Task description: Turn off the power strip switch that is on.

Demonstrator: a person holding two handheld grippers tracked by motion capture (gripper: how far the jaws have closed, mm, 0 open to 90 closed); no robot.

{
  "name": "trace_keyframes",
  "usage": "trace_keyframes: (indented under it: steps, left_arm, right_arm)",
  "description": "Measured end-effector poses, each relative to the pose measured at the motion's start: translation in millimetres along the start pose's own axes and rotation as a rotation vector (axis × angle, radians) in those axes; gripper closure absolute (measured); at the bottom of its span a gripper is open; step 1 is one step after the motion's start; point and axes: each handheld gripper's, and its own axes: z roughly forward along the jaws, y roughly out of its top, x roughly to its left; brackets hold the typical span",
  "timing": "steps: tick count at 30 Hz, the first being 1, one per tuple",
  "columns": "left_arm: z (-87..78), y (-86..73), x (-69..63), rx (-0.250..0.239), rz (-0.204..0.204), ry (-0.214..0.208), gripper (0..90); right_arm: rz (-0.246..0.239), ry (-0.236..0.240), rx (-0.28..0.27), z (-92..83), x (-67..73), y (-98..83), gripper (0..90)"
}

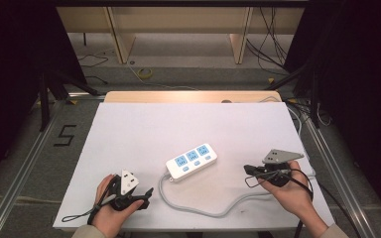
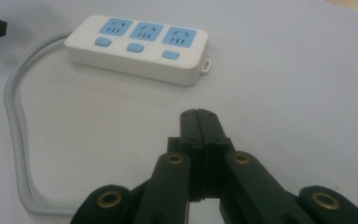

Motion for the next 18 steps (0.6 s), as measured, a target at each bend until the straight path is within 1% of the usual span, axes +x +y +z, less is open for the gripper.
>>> trace_keyframes:
  steps: [18]
  left_arm:
    - [0.1, 0.1, 0.0, 0.003, 0.006, -0.001, 17.6]
  right_arm:
    - [-0.019, 0.007, 0.021, 9.2, 3.6, 9.4, 90.0]
